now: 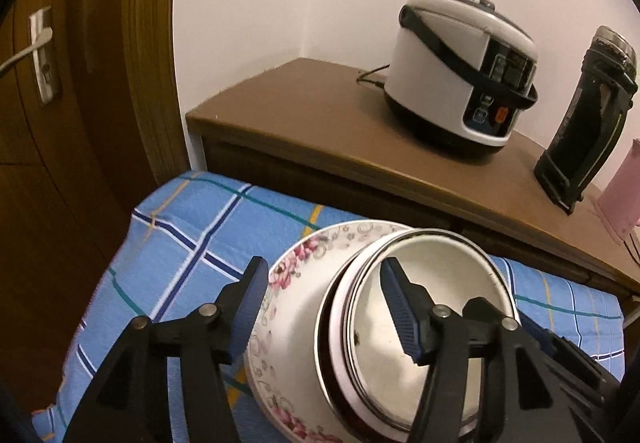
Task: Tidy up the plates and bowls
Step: 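Lower the nested bowls with the right gripper onto the pink-floral plate, then set the bowls down on the plates and open the right gripper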
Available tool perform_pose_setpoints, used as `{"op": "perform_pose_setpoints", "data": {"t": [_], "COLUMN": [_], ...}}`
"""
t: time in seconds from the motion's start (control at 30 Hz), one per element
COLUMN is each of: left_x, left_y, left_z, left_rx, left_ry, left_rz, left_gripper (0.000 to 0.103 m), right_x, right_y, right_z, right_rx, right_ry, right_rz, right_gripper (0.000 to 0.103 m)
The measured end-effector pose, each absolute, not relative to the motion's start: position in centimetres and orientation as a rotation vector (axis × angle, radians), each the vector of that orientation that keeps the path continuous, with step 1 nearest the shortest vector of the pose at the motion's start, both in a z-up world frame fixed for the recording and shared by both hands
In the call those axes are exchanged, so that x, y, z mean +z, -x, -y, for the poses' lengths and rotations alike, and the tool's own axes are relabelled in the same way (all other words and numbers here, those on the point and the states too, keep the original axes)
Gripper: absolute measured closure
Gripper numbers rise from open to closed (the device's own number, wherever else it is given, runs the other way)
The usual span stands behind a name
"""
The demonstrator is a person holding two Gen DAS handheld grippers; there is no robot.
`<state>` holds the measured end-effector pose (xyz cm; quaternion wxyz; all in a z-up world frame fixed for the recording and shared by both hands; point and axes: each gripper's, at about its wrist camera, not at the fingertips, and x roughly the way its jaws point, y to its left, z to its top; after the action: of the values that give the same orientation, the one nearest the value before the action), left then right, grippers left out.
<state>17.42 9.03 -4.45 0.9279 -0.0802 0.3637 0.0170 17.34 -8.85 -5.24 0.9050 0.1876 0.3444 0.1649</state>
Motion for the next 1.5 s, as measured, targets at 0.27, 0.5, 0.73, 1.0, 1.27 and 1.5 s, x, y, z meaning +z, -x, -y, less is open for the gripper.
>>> {"op": "perform_pose_setpoints", "data": {"t": [0.27, 0.5, 0.73, 1.0, 1.27, 1.5], "left_x": [-3.8, -4.1, -4.8, -6.0, -6.6, -6.6], "left_y": [-16.6, -16.6, -17.0, -17.3, -17.3, -17.3], "left_z": [-9.1, -9.0, -8.8, -8.3, -8.3, -7.6], "left_rx": [0.064, 0.070, 0.072, 0.079, 0.097, 0.101], "left_ry": [0.141, 0.138, 0.120, 0.082, 0.072, 0.040], "left_rz": [-0.720, -0.732, -0.751, -0.785, -0.794, -0.778], "left_gripper": [0.037, 0.037, 0.036, 0.036, 0.037, 0.036], "right_x": [-4.8, -4.6, -5.0, -5.5, -5.7, -5.5], "right_y": [-16.1, -15.5, -15.8, -15.9, -15.8, -15.8], "right_z": [9.5, 9.4, 9.5, 9.6, 9.7, 9.6], "right_rx": [0.323, 0.311, 0.306, 0.294, 0.284, 0.268], "right_ry": [-0.401, -0.387, -0.384, -0.370, -0.353, -0.326], "right_rz": [-0.676, -0.666, -0.673, -0.682, -0.683, -0.683], "right_gripper": [0.053, 0.052, 0.052, 0.052, 0.052, 0.052]}}
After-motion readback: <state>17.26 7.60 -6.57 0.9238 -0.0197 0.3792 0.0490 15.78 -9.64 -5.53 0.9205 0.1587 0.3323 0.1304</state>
